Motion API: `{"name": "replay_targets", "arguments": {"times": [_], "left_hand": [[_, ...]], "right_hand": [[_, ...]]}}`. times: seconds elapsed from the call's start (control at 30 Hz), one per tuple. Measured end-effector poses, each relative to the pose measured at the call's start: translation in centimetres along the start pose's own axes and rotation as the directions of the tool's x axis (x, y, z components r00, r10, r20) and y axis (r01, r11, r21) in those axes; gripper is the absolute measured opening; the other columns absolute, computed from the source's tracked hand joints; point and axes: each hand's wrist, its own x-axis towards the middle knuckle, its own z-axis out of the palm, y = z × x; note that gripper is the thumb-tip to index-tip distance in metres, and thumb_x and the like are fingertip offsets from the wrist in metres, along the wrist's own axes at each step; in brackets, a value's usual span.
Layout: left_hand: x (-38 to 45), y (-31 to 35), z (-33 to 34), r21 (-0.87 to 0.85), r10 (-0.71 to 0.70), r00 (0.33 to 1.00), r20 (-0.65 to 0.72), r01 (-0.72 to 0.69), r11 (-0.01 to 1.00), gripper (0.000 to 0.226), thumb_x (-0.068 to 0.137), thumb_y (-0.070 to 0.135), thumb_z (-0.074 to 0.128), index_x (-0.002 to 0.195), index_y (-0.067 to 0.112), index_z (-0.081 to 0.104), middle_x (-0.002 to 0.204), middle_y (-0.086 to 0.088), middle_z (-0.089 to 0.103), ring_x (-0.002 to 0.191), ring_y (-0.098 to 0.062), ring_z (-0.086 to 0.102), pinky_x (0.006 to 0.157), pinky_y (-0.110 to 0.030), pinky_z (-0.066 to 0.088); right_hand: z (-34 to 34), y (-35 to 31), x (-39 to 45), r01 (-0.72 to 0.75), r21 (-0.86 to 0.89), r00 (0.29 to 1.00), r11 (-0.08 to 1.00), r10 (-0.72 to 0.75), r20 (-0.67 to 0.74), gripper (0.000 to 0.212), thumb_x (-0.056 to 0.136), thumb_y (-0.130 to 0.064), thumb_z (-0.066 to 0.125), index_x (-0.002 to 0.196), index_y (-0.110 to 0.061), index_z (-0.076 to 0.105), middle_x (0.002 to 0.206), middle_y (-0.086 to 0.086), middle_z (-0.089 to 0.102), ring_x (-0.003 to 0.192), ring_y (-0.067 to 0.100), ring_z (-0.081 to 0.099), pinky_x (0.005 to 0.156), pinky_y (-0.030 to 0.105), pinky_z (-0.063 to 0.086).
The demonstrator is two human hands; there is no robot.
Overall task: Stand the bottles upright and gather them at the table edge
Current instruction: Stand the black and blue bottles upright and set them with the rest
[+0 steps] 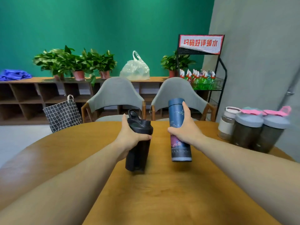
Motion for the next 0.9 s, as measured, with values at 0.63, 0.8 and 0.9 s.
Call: {"name": "replay_targets", "arguments": {"times": [0.63, 0.8, 0.9], "left_hand": [[-3.1, 2.3, 21.4, 0.045, 0.103, 0.947, 0.305, -0.122, 0.992, 0.098, 0.063, 0.001, 0.090, 0.135, 0.040, 0.037, 0.134, -0.001, 0.047, 0.118, -0.023, 0.050, 0.093, -0.039, 0.046], [-3.8, 2.8, 26.3, 0.112, 0.158, 0.920, 0.358, -0.211, 0.971, 0.089, 0.065, 0.004, 0.089, 0.131, 0.038, 0.038, 0.128, 0.005, 0.046, 0.122, -0.021, 0.048, 0.096, -0.035, 0.045], [-4.3, 3.0, 29.2, 0.128, 0.187, 0.910, 0.370, -0.249, 0.960, 0.087, 0.066, 0.008, 0.090, 0.129, 0.039, 0.039, 0.133, 0.003, 0.048, 0.124, -0.022, 0.050, 0.099, -0.038, 0.047]], "right_hand": [[-18.6, 14.0, -7.0, 0.050, 0.132, 0.974, 0.990, -0.019, -0.226, 0.107, 0.063, -0.026, 0.085, 0.147, -0.037, 0.019, 0.116, -0.012, 0.058, 0.098, 0.009, 0.063, 0.085, 0.042, 0.058], [-21.8, 17.4, -8.2, 0.033, 0.167, 0.961, 0.985, 0.015, -0.275, 0.095, 0.070, -0.018, 0.085, 0.142, -0.029, 0.026, 0.114, -0.008, 0.054, 0.099, 0.010, 0.060, 0.072, 0.020, 0.050], [-23.5, 19.5, -8.9, 0.027, 0.197, 0.949, 0.980, 0.036, -0.313, 0.100, 0.069, -0.019, 0.086, 0.143, -0.034, 0.022, 0.121, -0.009, 0.049, 0.103, 0.010, 0.058, 0.078, 0.023, 0.051]]}}
